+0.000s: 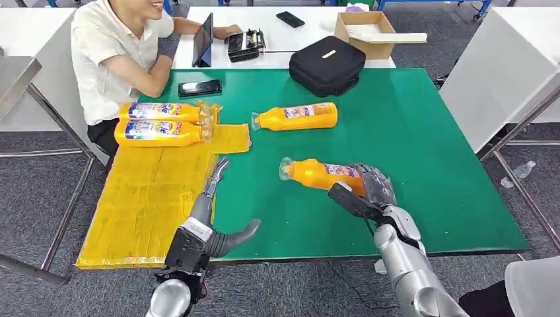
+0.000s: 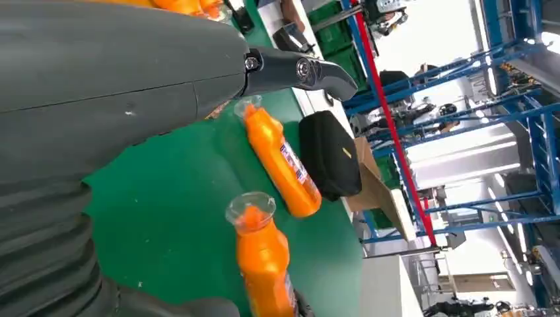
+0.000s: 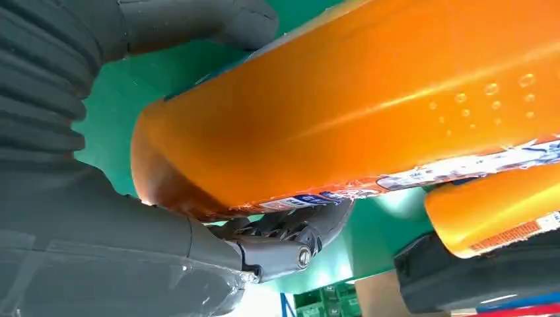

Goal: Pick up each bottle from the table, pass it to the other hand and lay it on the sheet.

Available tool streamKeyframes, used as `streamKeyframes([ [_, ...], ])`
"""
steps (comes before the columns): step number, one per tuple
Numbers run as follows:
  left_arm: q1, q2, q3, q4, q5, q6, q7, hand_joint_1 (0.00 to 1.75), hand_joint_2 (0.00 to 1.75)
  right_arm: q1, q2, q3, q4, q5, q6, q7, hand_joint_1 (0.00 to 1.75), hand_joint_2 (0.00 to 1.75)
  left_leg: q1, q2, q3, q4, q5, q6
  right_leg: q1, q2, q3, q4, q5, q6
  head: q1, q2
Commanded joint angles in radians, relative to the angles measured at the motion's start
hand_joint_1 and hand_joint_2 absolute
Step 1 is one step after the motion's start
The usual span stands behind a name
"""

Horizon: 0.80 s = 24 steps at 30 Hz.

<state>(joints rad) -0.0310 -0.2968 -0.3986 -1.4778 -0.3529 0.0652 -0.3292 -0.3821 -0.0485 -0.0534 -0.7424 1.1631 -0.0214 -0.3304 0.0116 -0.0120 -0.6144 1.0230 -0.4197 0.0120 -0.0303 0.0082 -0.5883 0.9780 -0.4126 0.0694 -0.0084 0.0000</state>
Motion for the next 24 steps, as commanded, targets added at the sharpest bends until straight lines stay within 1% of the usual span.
streamKeyframes([
  [1, -0.036, -0.052, -0.016, 0.07, 0.003, -0.001, 0.001, 0.0, 1.75, 0.075, -0.002, -0.026, 0.07, -0.003, 0.041, 0.009, 1.75, 1.75, 0.002, -0.005, 0.001, -0.001, 0.0, 0.0, 0.002, -0.006, 0.004, -0.002, -0.001, -0.003, 0.0, 0.0],
  [4, -0.036, -0.052, -0.016, 0.07, 0.003, -0.001, 0.001, 0.0, 1.75, 0.075, -0.002, -0.026, 0.07, -0.003, 0.041, 0.009, 1.75, 1.75, 0.002, -0.006, 0.0, -0.001, 0.001, 0.0, 0.003, -0.008, 0.004, -0.003, -0.001, -0.004, 0.0, 0.0],
  [5, -0.036, -0.052, -0.016, 0.07, 0.003, -0.001, 0.001, 0.0, 1.75, 0.075, -0.002, -0.026, 0.07, -0.003, 0.041, 0.009, 1.75, 1.75, 0.001, -0.004, 0.001, -0.001, 0.0, 0.0, 0.002, -0.005, 0.004, -0.002, -0.001, -0.002, 0.0, 0.0],
  [6, -0.036, -0.052, -0.016, 0.07, 0.003, -0.001, 0.001, 0.0, 1.75, 0.075, -0.002, -0.026, 0.07, -0.003, 0.041, 0.009, 1.75, 1.75, 0.002, -0.005, 0.001, -0.001, 0.0, 0.0, 0.002, -0.007, 0.005, -0.003, -0.001, -0.004, 0.0, 0.0],
  [8, -0.036, -0.052, -0.016, 0.07, 0.003, -0.001, 0.001, 0.0, 1.75, 0.075, -0.002, -0.026, 0.07, -0.003, 0.041, 0.009, 1.75, 1.75, 0.002, -0.004, 0.001, 0.0, 0.0, 0.0, 0.002, -0.005, 0.004, -0.002, -0.001, -0.002, 0.0, 0.0],
  [9, -0.036, -0.052, -0.016, 0.07, 0.003, -0.001, 0.001, 0.0, 1.75, 0.075, -0.002, -0.026, 0.07, -0.003, 0.041, 0.009, 1.75, 1.75, 0.002, -0.005, 0.001, -0.001, 0.0, 0.0, 0.002, -0.007, 0.005, -0.003, -0.001, -0.003, 0.0, 0.0],
  [10, -0.029, -0.052, -0.013, 0.058, 0.074, 0.006, -0.006, 0.0, 1.75, 0.075, 0.014, -0.069, 0.069, -0.089, 0.084, -0.037, 1.75, 1.75, 0.002, -0.004, 0.001, -0.001, 0.0, 0.0, 0.002, -0.005, 0.004, -0.003, -0.001, -0.003, 0.0, 0.0],
  [11, -0.029, -0.052, -0.014, 0.066, 0.111, 0.02, 0.002, 0.0, 1.75, 0.101, 0.01, -0.057, 0.02, -0.146, 0.108, -0.048, 1.75, 1.75, 0.002, -0.005, 0.001, -0.001, 0.001, 0.0, 0.002, -0.007, 0.005, -0.003, -0.001, -0.004, 0.0, 0.0],
  [12, -0.028, -0.052, -0.012, 0.074, 0.165, 0.013, 0.03, 0.0, 1.75, 0.13, 0.008, -0.044, -0.041, -0.211, 0.14, -0.054, 1.75, 1.75, 0.002, -0.004, 0.001, -0.001, 0.0, 0.0, 0.002, -0.006, 0.005, -0.003, -0.001, -0.003, 0.0, 0.0],
  [13, -0.028, -0.052, -0.009, 0.089, 0.214, 0.005, 0.044, 0.0, 1.75, 0.158, 0.001, -0.02, -0.11, -0.272, 0.161, -0.048, 1.75, 1.75, 0.002, -0.006, 0.001, -0.002, 0.001, 0.0, 0.002, -0.008, 0.005, -0.004, -0.001, -0.004, 0.0, 0.0],
  [14, -0.019, -0.052, -0.002, 0.11, 0.293, 0.03, 0.105, 0.0, 1.75, 0.181, 0.02, -0.021, -0.201, -0.377, 0.149, -0.13, 1.75, 1.75, 0.002, -0.005, 0.002, -0.001, 0.0, 0.0, 0.002, -0.006, 0.005, -0.003, -0.001, -0.003, 0.0, 0.0],
  [15, -0.017, -0.052, 0.004, 0.164, 0.344, 0.015, 0.148, 0.0, 1.75, 0.194, 0.054, 0.012, -0.327, -0.438, 0.184, -0.124, 1.75, 1.75, 0.002, -0.007, 0.001, -0.002, 0.0, 0.0, 0.002, -0.008, 0.006, -0.004, -0.001, -0.004, 0.0, 0.0],
  [16, -0.022, -0.052, 0.0, 0.212, 0.327, -0.016, 0.165, 0.0, 1.75, 0.198, 0.083, 0.05, -0.401, -0.473, 0.213, -0.103, 1.75, 1.75, 0.001, -0.001, 0.003, -0.001, -0.001, 0.0, 0.002, -0.003, 0.005, -0.003, -0.001, -0.003, 0.001, 0.0],
  [17, -0.029, -0.052, -0.009, 0.25, 0.325, -0.047, 0.161, 0.0, 1.75, 0.194, 0.105, 0.1, -0.441, -0.497, 0.221, -0.08, 1.75, 1.75, 0.001, 0.0, 0.003, -0.001, -0.001, 0.0, 0.002, -0.003, 0.005, -0.003, -0.001, -0.005, 0.0, 0.0],
  [18, -0.035, -0.052, -0.017, 0.271, 0.334, -0.056, 0.16, 0.0, 1.75, 0.19, 0.11, 0.133, -0.449, -0.527, 0.22, -0.071, 1.75, 1.75, 0.001, 0.004, 0.002, -0.003, -0.001, -0.001, 0.001, 0.003, 0.011, -0.003, 0.001, -0.003, 0.0, 0.0],
  [20, -0.039, -0.052, -0.024, 0.279, 0.372, -0.065, 0.163, 0.0, 1.75, 0.184, 0.105, 0.212, -0.459, -0.586, 0.197, -0.083, 1.75, 1.75, 0.0, 0.004, 0.001, -0.001, -0.001, -0.001, 0.001, 0.002, 0.013, 0.0, 0.0, -0.004, 0.001, 0.0],
  [22, -0.035, -0.052, -0.016, 0.263, 0.372, -0.066, 0.163, 0.0, 1.75, 0.196, 0.1, 0.245, -0.487, -0.61, 0.195, -0.088, 1.75, 1.75, 0.001, 0.008, -0.003, 0.0, -0.002, -0.001, 0.001, 0.005, 0.009, 0.001, 0.001, -0.004, 0.0, 0.0],
  [23, -0.03, -0.052, -0.008, 0.245, 0.372, -0.063, 0.164, 0.0, 1.75, 0.205, 0.094, 0.265, -0.514, -0.614, 0.186, -0.086, 1.75, 1.75, 0.0, 0.007, -0.003, 0.0, -0.001, 0.0, 0.001, 0.006, 0.007, 0.001, 0.001, -0.004, -0.001, 0.0],
  [24, -0.029, -0.052, -0.006, 0.24, 0.372, -0.064, 0.164, 0.0, 1.75, 0.207, 0.093, 0.268, -0.521, -0.617, 0.186, -0.085, 1.75, 1.75, 0.0, 0.005, -0.006, 0.0, -0.001, 0.0, 0.001, 0.004, 0.005, 0.002, 0.001, -0.003, 0.0, 0.0],
])
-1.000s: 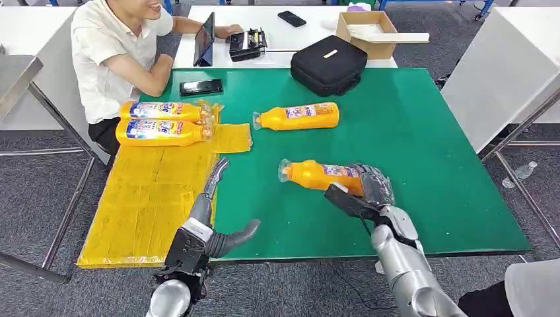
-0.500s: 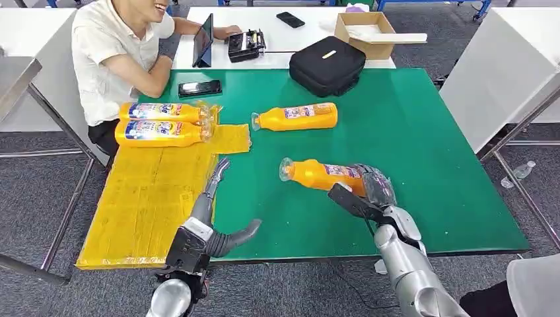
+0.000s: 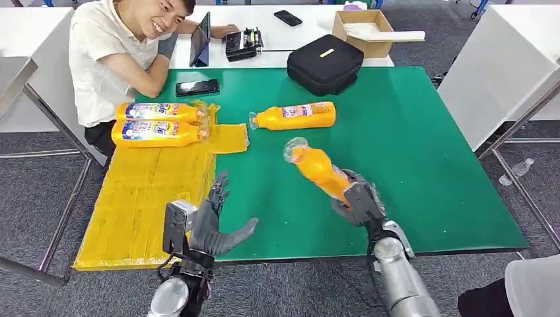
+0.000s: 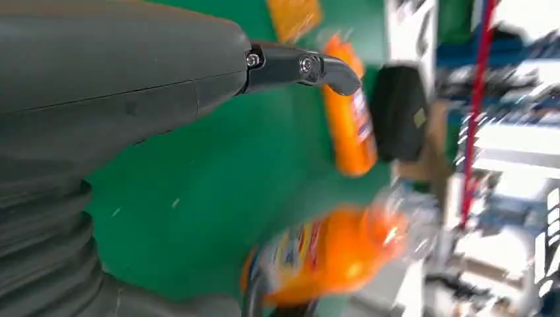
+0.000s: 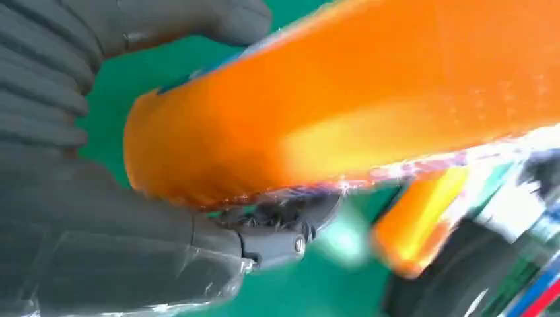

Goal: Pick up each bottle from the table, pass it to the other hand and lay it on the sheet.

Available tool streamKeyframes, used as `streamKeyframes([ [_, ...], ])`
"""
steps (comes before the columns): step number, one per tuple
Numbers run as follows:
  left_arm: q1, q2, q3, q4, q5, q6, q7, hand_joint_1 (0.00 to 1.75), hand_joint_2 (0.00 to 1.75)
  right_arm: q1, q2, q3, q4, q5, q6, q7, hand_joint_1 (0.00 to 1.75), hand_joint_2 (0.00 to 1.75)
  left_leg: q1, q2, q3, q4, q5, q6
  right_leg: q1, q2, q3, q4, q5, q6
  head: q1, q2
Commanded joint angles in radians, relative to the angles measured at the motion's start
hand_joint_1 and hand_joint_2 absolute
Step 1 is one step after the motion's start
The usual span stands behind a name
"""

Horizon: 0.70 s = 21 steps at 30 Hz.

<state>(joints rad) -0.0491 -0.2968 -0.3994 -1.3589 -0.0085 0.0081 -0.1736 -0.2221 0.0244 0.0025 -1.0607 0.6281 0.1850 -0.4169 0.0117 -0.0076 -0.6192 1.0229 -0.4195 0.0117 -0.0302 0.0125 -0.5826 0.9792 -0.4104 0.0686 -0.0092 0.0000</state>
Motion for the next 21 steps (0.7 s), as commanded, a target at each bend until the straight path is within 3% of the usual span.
streamKeyframes([
  [1, -0.009, -0.052, -0.003, 0.105, 0.033, -0.006, 0.01, 0.0, 1.75, 0.05, 0.014, 0.225, -0.222, -0.087, -0.021, 0.006, 1.75, 1.75, 0.0, -0.001, -0.001, 0.0, -0.001, 0.0, 0.001, -0.002, -0.001, 0.001, -0.002, -0.004, 0.0, 0.0],
  [11, -0.03, -0.049, -0.053, 0.006, -0.102, 0.05, -0.074, 0.0, 1.75, 0.027, 0.032, 0.298, -0.206, -0.025, -0.049, 0.062, 1.75, 1.75, 0.0, -0.002, -0.01, 0.001, 0.0, 0.0, -0.001, -0.002, -0.008, 0.0, -0.002, -0.003, 0.001, 0.0],
  [21, -0.03, -0.052, -0.064, -0.031, -0.095, 0.053, -0.079, 0.0, 1.75, 0.033, 0.066, 0.362, -0.204, 0.027, -0.073, 0.07, 1.75, 1.75, 0.001, -0.002, -0.011, 0.001, 0.0, 0.0, 0.0, -0.003, -0.009, 0.001, -0.002, -0.002, 0.001, 0.0],
])
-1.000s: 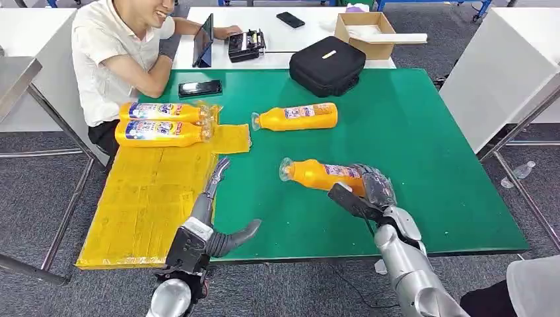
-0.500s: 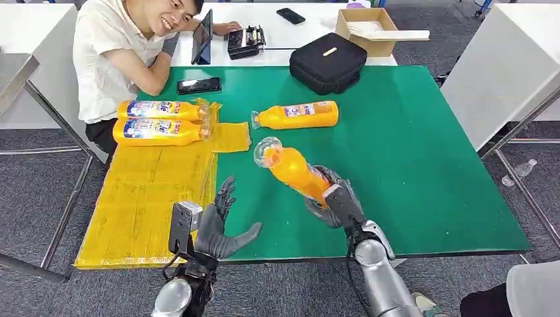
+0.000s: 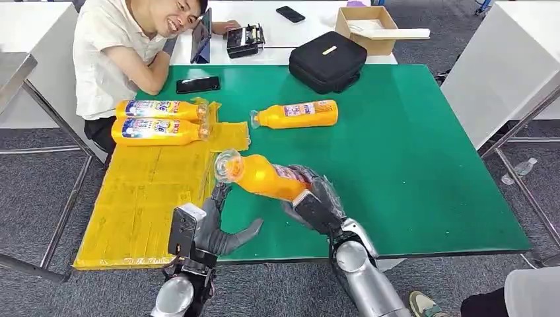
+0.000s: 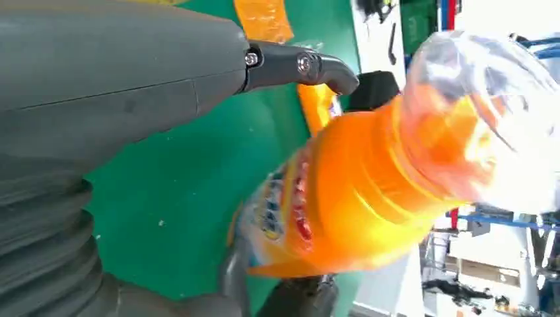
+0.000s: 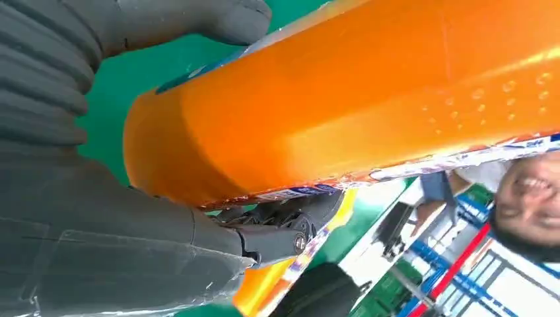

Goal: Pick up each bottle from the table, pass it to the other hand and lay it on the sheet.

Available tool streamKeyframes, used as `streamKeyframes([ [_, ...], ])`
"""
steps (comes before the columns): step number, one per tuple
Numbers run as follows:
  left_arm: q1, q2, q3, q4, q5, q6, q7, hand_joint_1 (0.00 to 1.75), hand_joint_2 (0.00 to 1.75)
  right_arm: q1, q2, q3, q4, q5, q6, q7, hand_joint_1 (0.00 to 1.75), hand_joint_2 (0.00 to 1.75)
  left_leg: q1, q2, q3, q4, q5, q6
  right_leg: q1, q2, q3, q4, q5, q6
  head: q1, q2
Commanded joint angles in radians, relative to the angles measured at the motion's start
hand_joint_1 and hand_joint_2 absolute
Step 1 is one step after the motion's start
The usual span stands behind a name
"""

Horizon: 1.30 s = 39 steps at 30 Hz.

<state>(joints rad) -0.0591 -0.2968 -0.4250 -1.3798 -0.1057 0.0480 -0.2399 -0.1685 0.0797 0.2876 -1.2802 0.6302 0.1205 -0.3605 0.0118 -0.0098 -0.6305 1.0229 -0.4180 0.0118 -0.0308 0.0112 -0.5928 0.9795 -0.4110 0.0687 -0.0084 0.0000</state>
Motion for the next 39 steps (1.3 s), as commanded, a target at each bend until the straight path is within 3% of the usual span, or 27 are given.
streamKeyframes([
  [1, -0.02, -0.052, -0.038, -0.01, 0.003, 0.013, -0.013, 0.0, 1.75, -0.02, 0.011, 0.077, 0.015, 0.025, -0.009, 0.013, 1.75, 1.75, 0.001, 0.0, 0.002, 0.001, -0.002, 0.0, 0.001, -0.002, 0.003, 0.0, -0.002, -0.004, 0.0, 0.0],
  [31, -0.051, -0.052, -0.032, 0.03, 0.32, -0.02, -0.029, 0.0, 1.75, -0.047, 0.104, 0.163, 0.09, 0.072, -0.054, -0.013, 1.75, 1.75, 0.001, -0.001, 0.002, 0.001, -0.001, 0.0, 0.002, -0.003, 0.003, 0.0, -0.002, -0.004, 0.0, 0.0],
  [39, -0.046, -0.052, -0.027, 0.003, 0.374, 0.036, -0.068, 0.0, 1.75, -0.037, 0.117, 0.167, 0.144, 0.073, -0.069, -0.014, 1.75, 1.75, 0.001, 0.0, 0.002, 0.0, -0.002, 0.0, 0.002, -0.002, 0.004, -0.001, -0.002, -0.004, 0.0, 0.0],
])
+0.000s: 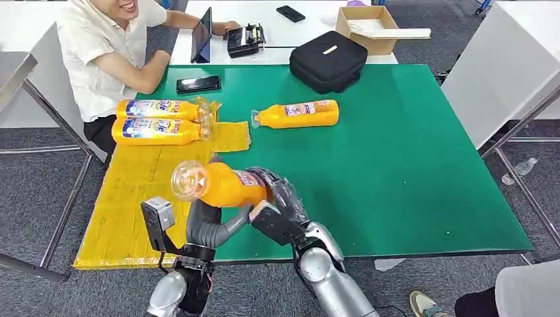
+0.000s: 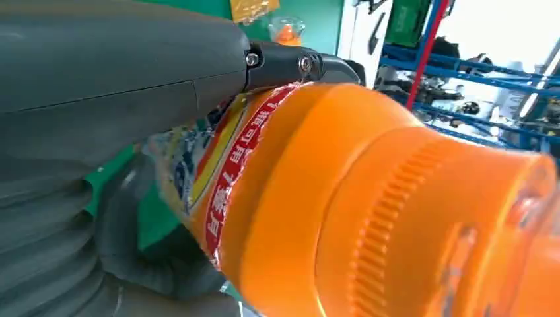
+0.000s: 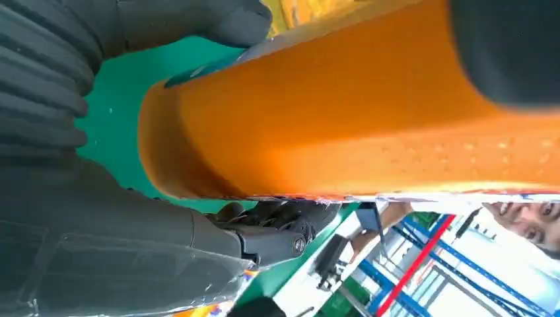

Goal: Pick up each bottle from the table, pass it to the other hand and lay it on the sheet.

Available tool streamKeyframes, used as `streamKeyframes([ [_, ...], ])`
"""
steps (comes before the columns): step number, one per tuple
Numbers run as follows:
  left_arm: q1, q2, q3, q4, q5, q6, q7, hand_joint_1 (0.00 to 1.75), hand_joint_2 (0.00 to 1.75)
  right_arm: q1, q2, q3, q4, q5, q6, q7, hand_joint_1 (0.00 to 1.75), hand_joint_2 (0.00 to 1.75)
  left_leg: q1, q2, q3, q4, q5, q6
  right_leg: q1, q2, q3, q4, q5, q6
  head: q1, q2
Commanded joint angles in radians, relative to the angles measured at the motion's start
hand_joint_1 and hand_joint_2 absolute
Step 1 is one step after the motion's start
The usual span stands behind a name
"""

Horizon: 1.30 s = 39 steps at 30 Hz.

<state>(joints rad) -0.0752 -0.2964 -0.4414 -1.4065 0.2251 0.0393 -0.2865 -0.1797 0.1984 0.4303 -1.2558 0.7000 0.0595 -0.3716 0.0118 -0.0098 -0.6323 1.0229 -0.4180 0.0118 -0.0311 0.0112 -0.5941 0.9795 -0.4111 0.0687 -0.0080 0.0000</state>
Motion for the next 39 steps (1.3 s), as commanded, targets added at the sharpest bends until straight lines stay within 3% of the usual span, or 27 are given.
streamKeyframes([
  [1, -0.03, -0.053, -0.01, 0.03, 0.044, 0.044, -0.021, 0.0, 1.75, -0.026, -0.001, 0.025, 0.119, 0.003, -0.008, -0.002, 1.75, 1.75, 0.001, 0.0, 0.003, 0.0, -0.001, 0.0, 0.002, -0.002, 0.004, -0.001, -0.001, -0.003, 0.0, 0.0],
  [6, -0.038, -0.053, -0.005, 0.016, 0.056, 0.081, -0.055, 0.0, 1.75, -0.01, 0.005, 0.009, 0.118, -0.007, -0.014, -0.005, 1.75, 1.75, 0.001, -0.001, 0.003, 0.0, -0.002, 0.0, 0.002, -0.002, 0.004, -0.001, -0.002, -0.004, 0.0, 0.0],
  [7, -0.046, -0.053, -0.001, 0.022, 0.073, 0.091, -0.053, 0.1, 1.75, -0.013, 0.006, 0.011, 0.129, -0.003, -0.013, -0.006, 1.75, 1.75, 0.001, -0.001, 0.002, 0.0, -0.001, 0.0, 0.001, -0.002, 0.003, -0.001, -0.001, -0.003, 0.0, 0.0],
  [8, -0.052, -0.053, 0.003, 0.027, 0.073, 0.096, -0.059, 1.75, 1.75, -0.016, 0.007, 0.014, 0.136, -0.001, -0.013, -0.008, 1.75, 1.75, 0.001, -0.001, 0.003, 0.001, -0.002, 0.0, 0.002, -0.003, 0.004, 0.0, -0.002, -0.004, 0.0, 0.0],
  [33, -0.08, -0.053, -0.001, 0.072, 0.027, 0.127, -0.063, 1.75, 1.75, -0.017, 0.028, -0.027, 0.105, -0.093, 0.023, -0.021, 1.75, 1.75, 0.001, -0.002, 0.002, 0.0, -0.001, 0.0, 0.001, -0.004, 0.003, 0.0, -0.002, -0.003, 0.0, 0.0],
  [34, -0.081, -0.053, 0.001, 0.076, 0.028, 0.126, -0.064, 1.75, 1.75, -0.022, 0.038, -0.037, 0.11, -0.099, 0.021, -0.022, 1.45, 1.75, 0.001, -0.002, 0.001, 0.0, 0.0, 0.0, 0.001, -0.003, 0.001, -0.001, -0.001, -0.003, 0.0, 0.0],
  [35, -0.081, -0.053, 0.004, 0.077, 0.028, 0.126, -0.064, 1.75, 1.75, -0.026, 0.046, -0.042, 0.112, -0.105, 0.022, -0.019, 0.45, 1.75, 0.001, -0.002, 0.002, 0.0, -0.001, 0.0, 0.002, -0.004, 0.003, -0.001, -0.002, -0.004, 0.0, 0.0],
  [36, -0.081, -0.053, 0.009, 0.074, 0.027, 0.126, -0.065, 1.75, 1.75, -0.031, 0.054, -0.043, 0.118, -0.103, 0.021, -0.012, 0.0, 1.75, 0.001, -0.001, 0.0, 0.0, 0.0, 0.0, 0.001, -0.003, 0.001, 0.0, -0.001, -0.002, 0.0, 0.0],
  [39, -0.081, -0.053, 0.022, 0.057, 0.006, 0.133, -0.071, 1.75, 1.75, -0.042, 0.068, -0.035, 0.154, -0.089, 0.014, 0.001, 0.0, 1.75, 0.001, 0.0, 0.004, 0.001, -0.002, 0.0, 0.002, -0.003, 0.005, 0.0, -0.003, -0.006, 0.0, 0.0],
])
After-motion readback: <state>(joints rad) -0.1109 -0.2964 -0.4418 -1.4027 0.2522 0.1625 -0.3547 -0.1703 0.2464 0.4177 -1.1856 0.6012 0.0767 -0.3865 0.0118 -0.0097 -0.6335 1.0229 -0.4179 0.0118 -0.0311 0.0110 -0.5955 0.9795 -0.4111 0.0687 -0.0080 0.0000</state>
